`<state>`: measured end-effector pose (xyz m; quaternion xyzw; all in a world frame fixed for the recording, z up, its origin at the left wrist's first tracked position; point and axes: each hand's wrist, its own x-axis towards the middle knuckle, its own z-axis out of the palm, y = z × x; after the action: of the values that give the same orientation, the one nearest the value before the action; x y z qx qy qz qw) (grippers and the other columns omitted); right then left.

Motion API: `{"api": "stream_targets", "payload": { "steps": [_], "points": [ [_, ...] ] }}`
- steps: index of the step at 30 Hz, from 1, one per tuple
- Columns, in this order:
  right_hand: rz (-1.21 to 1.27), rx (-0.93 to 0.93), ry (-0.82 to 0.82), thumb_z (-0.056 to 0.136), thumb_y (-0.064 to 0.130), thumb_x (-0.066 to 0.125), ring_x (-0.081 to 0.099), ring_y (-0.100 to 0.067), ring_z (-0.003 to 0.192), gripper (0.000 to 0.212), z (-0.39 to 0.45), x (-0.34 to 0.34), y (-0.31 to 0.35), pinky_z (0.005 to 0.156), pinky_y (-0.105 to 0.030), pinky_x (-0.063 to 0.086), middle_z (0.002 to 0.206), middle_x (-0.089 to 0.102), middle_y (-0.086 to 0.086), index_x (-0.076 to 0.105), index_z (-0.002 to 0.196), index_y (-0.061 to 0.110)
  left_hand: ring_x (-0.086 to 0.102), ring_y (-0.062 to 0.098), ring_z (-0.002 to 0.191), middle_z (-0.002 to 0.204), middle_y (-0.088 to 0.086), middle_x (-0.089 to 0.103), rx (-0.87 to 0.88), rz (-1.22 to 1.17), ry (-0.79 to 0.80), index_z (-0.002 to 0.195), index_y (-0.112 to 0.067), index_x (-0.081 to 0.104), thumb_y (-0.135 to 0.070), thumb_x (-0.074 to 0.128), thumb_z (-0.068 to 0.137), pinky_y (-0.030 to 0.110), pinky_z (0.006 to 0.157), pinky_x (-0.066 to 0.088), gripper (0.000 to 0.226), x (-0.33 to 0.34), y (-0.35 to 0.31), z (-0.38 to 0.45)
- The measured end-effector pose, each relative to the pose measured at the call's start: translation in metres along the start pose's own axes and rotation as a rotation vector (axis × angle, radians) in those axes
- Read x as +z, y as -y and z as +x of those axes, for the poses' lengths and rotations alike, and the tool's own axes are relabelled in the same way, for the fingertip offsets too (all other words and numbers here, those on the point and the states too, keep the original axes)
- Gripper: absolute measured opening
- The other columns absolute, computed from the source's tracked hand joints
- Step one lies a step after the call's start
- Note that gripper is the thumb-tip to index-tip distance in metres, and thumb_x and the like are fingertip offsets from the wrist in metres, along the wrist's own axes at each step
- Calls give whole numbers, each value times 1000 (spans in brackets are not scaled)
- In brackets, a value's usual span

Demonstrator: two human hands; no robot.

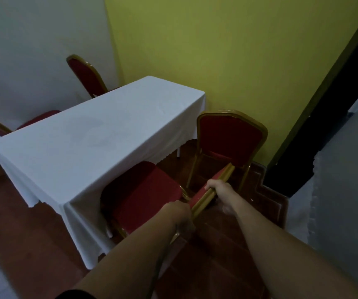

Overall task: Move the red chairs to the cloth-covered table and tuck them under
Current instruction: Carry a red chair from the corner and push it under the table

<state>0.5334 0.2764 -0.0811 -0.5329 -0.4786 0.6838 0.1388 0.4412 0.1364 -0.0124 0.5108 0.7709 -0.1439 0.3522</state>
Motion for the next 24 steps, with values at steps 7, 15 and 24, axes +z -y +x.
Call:
{"api": "stream_targets", "payload": {
  "steps": [7,15,24],
  "points": [
    [-49,-9,118,65,23,68,68,-32,83,87,42,-11,37,54,-38,59,93,61,-16,44,145,-1,59,26,115,129,11,57,-140,-180,-46,139,-12,48,-28,61,95,34,91,49,49,-27,-18,34],
    [-55,-25,156,69,25,69,68,-33,95,85,73,-2,57,85,-54,60,103,62,-16,33,144,7,61,28,111,126,10,59,-215,-266,-137,134,-13,54,-28,63,90,37,91,52,47,-40,-13,55],
    [-67,-15,168,82,22,66,68,-31,92,60,87,31,63,59,-41,57,107,62,-16,34,131,11,60,29,104,118,8,59,-321,-381,-185,132,-21,56,-23,59,84,42,92,54,48,-42,16,64]
  ]
}}
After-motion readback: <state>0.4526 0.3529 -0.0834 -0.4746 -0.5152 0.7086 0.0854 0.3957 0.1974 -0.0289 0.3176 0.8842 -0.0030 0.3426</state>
